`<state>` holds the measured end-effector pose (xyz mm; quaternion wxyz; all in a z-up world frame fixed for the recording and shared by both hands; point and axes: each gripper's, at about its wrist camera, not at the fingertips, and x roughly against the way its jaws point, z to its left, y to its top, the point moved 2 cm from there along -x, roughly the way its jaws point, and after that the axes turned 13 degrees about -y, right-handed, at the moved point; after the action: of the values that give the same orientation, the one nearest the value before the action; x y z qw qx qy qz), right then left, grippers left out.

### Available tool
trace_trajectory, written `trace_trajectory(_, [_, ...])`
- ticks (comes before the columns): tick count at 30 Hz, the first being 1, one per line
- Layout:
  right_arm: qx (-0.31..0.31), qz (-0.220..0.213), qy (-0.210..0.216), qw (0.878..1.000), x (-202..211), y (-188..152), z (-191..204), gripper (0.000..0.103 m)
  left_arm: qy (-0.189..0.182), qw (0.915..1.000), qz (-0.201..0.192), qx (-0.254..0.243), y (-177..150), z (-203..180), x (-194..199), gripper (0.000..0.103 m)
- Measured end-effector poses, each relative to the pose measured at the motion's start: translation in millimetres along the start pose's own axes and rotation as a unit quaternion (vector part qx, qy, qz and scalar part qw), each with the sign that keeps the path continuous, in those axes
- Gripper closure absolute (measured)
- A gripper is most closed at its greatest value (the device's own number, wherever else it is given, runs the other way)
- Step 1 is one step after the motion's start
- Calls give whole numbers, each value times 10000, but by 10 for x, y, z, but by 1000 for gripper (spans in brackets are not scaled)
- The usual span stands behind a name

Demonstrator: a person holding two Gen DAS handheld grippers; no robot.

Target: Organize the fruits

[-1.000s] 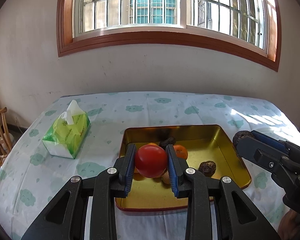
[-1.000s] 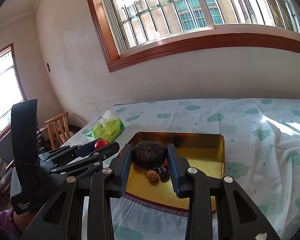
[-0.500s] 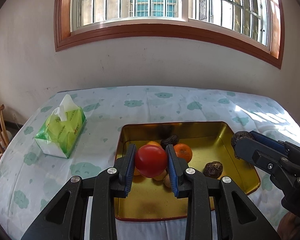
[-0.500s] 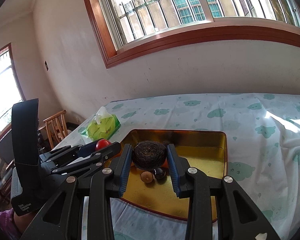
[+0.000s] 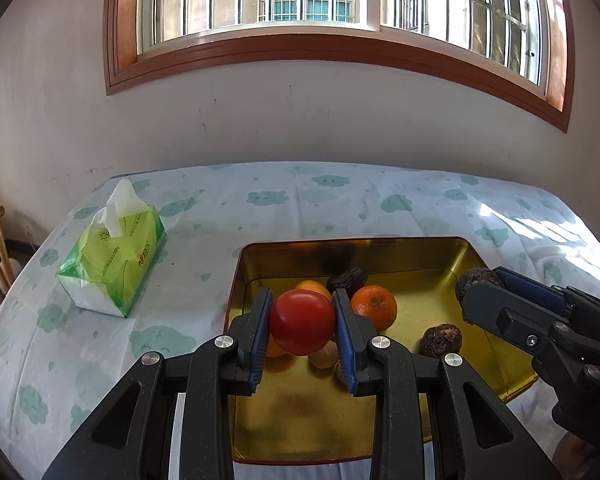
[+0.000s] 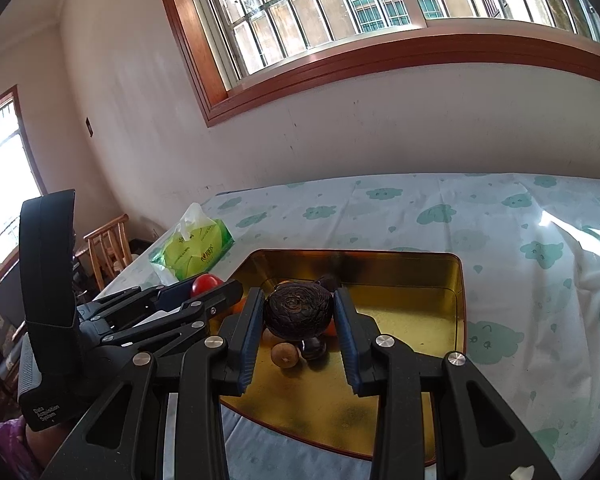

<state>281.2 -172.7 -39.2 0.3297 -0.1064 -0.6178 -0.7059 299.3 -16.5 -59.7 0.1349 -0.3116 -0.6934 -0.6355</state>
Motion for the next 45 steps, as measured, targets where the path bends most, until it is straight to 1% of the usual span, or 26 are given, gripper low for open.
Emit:
trace_trajectory(31, [-80, 252, -74, 9996, -416, -101, -119, 70, -75, 9998, 161, 71, -41, 116, -362, 71])
trace_trajectory(32, [-51, 241, -106, 9996, -423, -106, -117, 70, -93, 9998, 165, 88, -44, 123, -373, 70])
trace_trajectory(33, [-21, 220, -141, 9997, -427, -110, -116, 69, -113, 9998, 163, 99, -51, 126, -385, 66])
trace_trajectory(34, [5, 189, -190, 9996, -428, -115, -113, 69, -128, 9998, 147, 98, -55, 128, -389, 52])
trace_trajectory(35, [32, 146, -231, 9996, -427, -118, -113, 67, -115, 9999, 97, 83, -62, 125, -383, 32])
trace_trajectory(36, [74, 108, -270, 9996, -427, -118, -105, 66, -62, 10000, 15, 54, -71, 118, -362, 24])
trace_trajectory(37, [95, 58, -305, 9995, -415, -118, -109, 63, 48, 10000, -71, 38, -75, 117, -342, 21])
trace_trajectory(38, [103, 17, -323, 9994, -405, -118, -112, 60, 47, 9999, -117, 15, -75, 115, -324, 21])
trace_trajectory(39, [94, -4, -328, 9994, -401, -116, -120, 59, 15, 9999, -130, 14, -73, 118, -313, 20])
trace_trajectory(41, [53, -50, -356, 9993, -383, -116, -133, 58, -2, 9999, -147, 48, -70, 128, -301, 17])
trace_trajectory(45, [141, -152, -420, 9989, -308, -123, -101, 57, 50, 9998, -188, -2, -66, 112, -264, 16])
